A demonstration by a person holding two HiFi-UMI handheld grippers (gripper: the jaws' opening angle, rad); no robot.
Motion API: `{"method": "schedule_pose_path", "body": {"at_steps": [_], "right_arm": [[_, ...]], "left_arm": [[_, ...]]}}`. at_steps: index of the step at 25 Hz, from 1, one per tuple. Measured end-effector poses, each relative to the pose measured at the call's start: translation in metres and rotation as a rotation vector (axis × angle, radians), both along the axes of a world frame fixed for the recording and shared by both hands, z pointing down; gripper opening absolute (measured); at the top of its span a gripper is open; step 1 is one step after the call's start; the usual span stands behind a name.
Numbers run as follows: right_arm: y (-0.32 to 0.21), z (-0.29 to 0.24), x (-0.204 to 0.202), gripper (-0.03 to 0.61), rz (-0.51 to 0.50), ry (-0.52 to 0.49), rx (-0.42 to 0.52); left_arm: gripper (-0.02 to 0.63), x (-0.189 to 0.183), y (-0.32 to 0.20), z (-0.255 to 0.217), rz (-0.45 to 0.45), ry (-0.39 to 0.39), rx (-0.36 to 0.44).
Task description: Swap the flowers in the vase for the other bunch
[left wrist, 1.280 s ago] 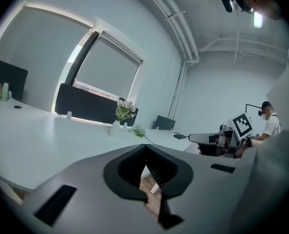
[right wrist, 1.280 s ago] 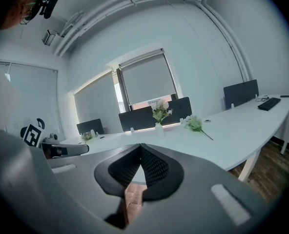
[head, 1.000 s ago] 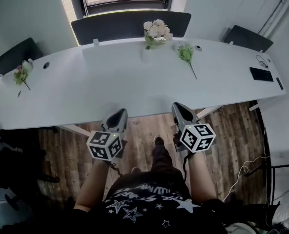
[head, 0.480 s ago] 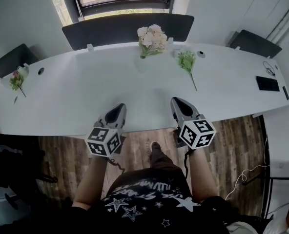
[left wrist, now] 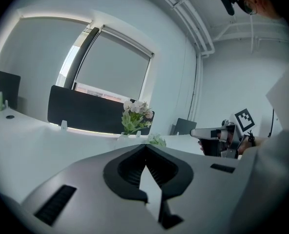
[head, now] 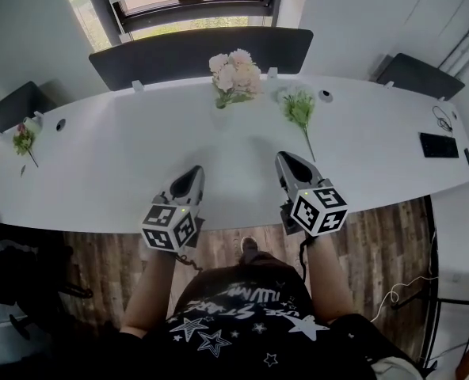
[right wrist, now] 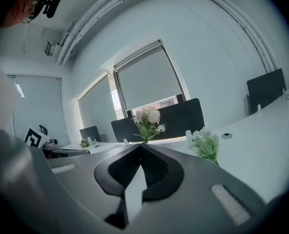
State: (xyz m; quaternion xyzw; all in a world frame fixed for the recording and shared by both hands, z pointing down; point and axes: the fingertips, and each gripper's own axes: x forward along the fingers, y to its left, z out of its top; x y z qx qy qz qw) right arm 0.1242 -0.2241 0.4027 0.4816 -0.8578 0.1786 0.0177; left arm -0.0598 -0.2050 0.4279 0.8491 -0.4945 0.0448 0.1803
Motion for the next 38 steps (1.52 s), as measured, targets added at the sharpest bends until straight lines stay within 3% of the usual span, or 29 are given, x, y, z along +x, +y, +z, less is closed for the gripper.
{"method": "schedule_pose_path", "body": {"at_steps": [16, 28, 32, 38], "right_arm": [[-0.080, 0.012, 0.009, 0.003, -0.137, -0.056, -0.023], [-0.118, 0.025, -0.007, 0.003, -0.221, -0.088, -0.060], [-0.122, 0.034, -0.006, 0.003, -0.216, -0.084, -0.085], [-0.136, 0.038, 0.001, 0.003, -0.164, -0.081, -0.084]], "left_arm": [[0.008, 0.027, -0.050, -0.002, -0.100, -0.058, 0.011], [0.008, 0.023, -0.080, -0.006, -0.180, -0.077, 0.022], [0.008, 0.028, -0.093, -0.005, -0.156, -0.145, 0.055], [0.009, 0.030, -0.115, 0.000, -0.155, -0.118, 0.109]]}}
